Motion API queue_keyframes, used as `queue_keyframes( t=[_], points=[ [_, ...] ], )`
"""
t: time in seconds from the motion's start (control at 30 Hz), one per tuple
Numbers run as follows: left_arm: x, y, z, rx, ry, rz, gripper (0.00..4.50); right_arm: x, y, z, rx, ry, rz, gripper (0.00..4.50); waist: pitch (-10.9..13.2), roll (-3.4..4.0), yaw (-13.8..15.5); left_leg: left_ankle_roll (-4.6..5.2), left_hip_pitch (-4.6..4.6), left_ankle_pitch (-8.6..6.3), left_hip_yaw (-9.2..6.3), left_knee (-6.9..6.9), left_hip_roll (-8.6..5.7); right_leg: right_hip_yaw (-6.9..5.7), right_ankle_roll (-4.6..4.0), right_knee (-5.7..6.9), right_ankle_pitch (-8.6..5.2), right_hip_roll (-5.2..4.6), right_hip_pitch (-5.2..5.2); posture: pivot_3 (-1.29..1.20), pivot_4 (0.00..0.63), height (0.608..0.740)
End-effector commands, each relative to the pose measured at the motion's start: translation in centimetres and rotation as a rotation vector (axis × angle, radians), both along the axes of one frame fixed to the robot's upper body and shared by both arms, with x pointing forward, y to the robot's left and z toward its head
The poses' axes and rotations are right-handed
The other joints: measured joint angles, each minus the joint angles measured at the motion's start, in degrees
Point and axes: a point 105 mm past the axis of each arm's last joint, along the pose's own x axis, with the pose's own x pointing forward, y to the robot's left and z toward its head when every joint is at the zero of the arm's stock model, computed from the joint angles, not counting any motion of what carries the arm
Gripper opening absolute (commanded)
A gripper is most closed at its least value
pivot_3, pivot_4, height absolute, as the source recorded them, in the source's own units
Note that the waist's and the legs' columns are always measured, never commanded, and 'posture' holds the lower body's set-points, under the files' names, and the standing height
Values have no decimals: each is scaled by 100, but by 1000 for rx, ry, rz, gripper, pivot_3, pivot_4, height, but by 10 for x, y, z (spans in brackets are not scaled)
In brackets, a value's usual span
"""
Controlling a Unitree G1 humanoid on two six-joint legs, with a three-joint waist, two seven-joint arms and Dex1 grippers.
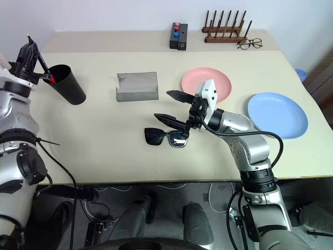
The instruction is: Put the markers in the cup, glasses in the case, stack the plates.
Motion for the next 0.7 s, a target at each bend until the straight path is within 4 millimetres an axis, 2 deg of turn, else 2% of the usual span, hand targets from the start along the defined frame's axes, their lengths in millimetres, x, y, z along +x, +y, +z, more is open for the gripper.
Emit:
queue_keyframes(
  t=[0.03, 0.13, 0.23, 0.3, 0.33, 0.47, 0.57, 0.63, 0.7],
  points=[
    [-3, 3, 8, 16, -24, 15, 441, -5, -1, 12, 9, -57, 4, 4497, 0, 0, -1, 0, 0, 0, 0, 0, 0, 0, 0, 0, 0, 0, 0, 0, 150, 740],
    [-3, 4, 10, 14, -29, 18, 1630, -5, -1, 13, 7, -59, 4, 4497, 0, 0, -1, 0, 0, 0, 0, 0, 0, 0, 0, 0, 0, 0, 0, 0, 150, 740],
    [-3, 3, 12, 26, -35, 26, 3205, -6, 0, 13, 7, -61, 3, 4497, 0, 0, -1, 0, 0, 0, 0, 0, 0, 0, 0, 1, 0, 0, 0, 0, 150, 740],
    [-2, 1, 13, 34, -37, 17, 4140, -7, 2, 14, 8, -63, 2, 4497, 0, 0, 0, 0, 0, 0, 0, 0, 0, 0, 0, 1, 0, 1, 0, 0, 150, 740],
    [-2, -2, 15, 33, -37, -7, 4460, -7, 2, 14, 7, -64, 2, 4497, 0, 0, 0, 0, 0, 0, 0, 0, 0, 0, 0, 1, 0, 1, 0, 0, 150, 740],
    [1, -18, 24, 48, -36, -130, 4460, -5, 0, 15, 7, -67, -6, 4497, 0, 0, 1, 0, 0, 0, 0, 1, 0, 0, 0, 2, 0, 1, 0, 0, 150, 740],
    [3, -43, 32, 95, -13, -274, 4460, 1, -9, 16, 6, -70, -27, 4497, 0, -1, 6, 0, -1, 0, 0, 2, 0, 0, 0, 2, 0, 3, 2, 0, 150, 740],
    [7, -72, 35, 147, 32, -414, 4460, 8, -18, 15, -14, -82, -63, 4497, 0, -1, 21, 0, -1, 0, -1, 3, 0, 0, 0, 1, 0, 3, 4, 0, 150, 740],
    [12, -99, 29, 223, 105, -505, 4460, 18, -27, 16, -13, -99, -121, 4497, 0, -1, 26, 1, 0, 1, -1, 6, 0, -1, 1, 1, 0, 3, 6, 0, 150, 740]
  ],
)
